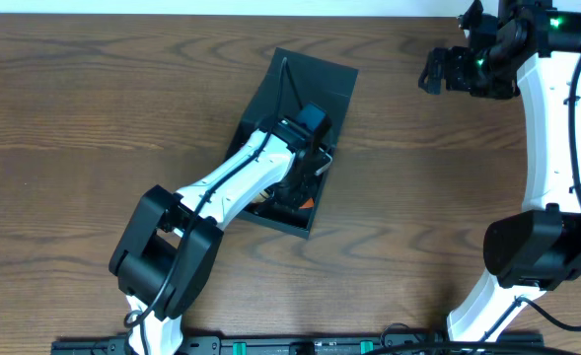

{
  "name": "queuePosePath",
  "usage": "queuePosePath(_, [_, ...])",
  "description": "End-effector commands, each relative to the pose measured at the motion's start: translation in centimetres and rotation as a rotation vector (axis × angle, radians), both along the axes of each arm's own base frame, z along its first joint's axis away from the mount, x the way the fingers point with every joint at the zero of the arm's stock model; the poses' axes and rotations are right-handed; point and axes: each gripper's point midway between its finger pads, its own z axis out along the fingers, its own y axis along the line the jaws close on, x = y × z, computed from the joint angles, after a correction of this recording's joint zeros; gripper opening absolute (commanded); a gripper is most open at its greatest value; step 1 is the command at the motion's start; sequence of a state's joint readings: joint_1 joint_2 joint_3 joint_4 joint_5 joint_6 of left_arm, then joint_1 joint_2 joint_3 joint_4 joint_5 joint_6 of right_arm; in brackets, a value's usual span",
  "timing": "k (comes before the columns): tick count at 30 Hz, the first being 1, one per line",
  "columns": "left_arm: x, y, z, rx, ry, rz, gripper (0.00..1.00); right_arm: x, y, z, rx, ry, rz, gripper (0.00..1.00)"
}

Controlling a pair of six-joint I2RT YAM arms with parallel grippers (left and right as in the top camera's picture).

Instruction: Pack container

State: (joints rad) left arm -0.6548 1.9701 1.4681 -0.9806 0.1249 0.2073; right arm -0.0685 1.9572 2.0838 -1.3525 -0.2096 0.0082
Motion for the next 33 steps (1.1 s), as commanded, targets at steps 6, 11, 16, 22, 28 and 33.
queuePosePath(6, [3.4,-1.7,8.2,-0.124,-0.194,0.038,0.63,0.0,1.1,-0.6,0.036,0.018,0.010,0.98])
queuePosePath(11, [5.7,-0.3,13.5,-0.177,-0.338,0.094,0.64,0.1,2.6,-2.0,0.040,0.050,0.044,0.92])
queuePosePath(16, [8.2,4.8,14.8,-0.110,-0.408,0.213,0.64,-0.6,5.4,-4.8,0.071,0.128,0.063,0.82])
queuePosePath(22, [10.6,11.9,11.5,-0.025,-0.331,0.386,0.63,-1.9,10.8,-9.2,0.150,0.183,0.145,0.48])
queuePosePath(28, [11.7,15.5,7.5,0.005,-0.227,0.474,0.53,-2.2,13.7,-13.8,0.174,0.183,0.111,0.01])
queuePosePath(33, [11.1,14.9,3.1,-0.016,-0.077,0.482,0.47,-2.1,13.9,-16.5,0.204,0.174,0.033,0.01])
